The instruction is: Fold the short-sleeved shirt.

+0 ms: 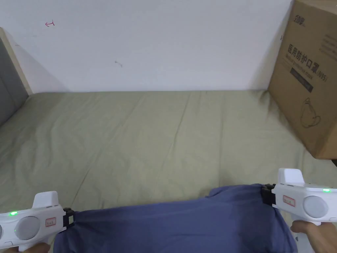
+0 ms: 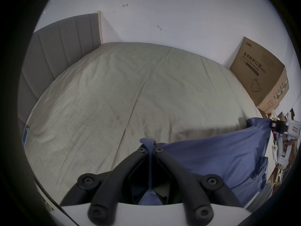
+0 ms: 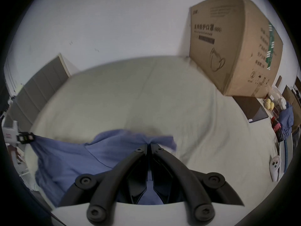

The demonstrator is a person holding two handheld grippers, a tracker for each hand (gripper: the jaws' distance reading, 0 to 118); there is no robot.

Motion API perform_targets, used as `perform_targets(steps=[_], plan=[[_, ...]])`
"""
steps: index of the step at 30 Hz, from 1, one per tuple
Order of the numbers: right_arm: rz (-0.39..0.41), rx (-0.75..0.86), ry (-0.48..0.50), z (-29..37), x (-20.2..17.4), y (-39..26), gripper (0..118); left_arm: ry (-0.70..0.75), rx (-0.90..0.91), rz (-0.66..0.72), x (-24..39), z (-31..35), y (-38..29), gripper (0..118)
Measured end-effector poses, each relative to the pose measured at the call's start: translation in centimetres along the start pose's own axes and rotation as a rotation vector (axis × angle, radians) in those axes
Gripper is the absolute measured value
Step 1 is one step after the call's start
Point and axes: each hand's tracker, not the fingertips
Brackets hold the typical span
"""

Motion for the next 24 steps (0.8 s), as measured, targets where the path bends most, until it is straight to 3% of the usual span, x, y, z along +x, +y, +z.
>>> perform_targets(steps=[6, 11, 17, 24], plan=[[-0.056, 0.123, 0.083, 11.5, -1.1, -2.6, 2, 0.009, 0.033, 0.018, -0.6, 4.7, -1.5, 0], [-0.102, 0.145, 0.114, 16.7, -1.0, -7.5, 2, -0.006, 0.047, 0.021, -1.7, 8.4, -4.1, 0], [-0.141, 0.073, 0.097, 18.7, -1.8, -14.8, 2, -0.001, -0.024, 0.004, -2.9, 9.4, -10.3, 0], [-0.194, -0.085, -0.039, 15.1, -1.5, -22.4, 2, 0.033, -0.116, -0.010, -3.4, 7.0, -16.5, 0]])
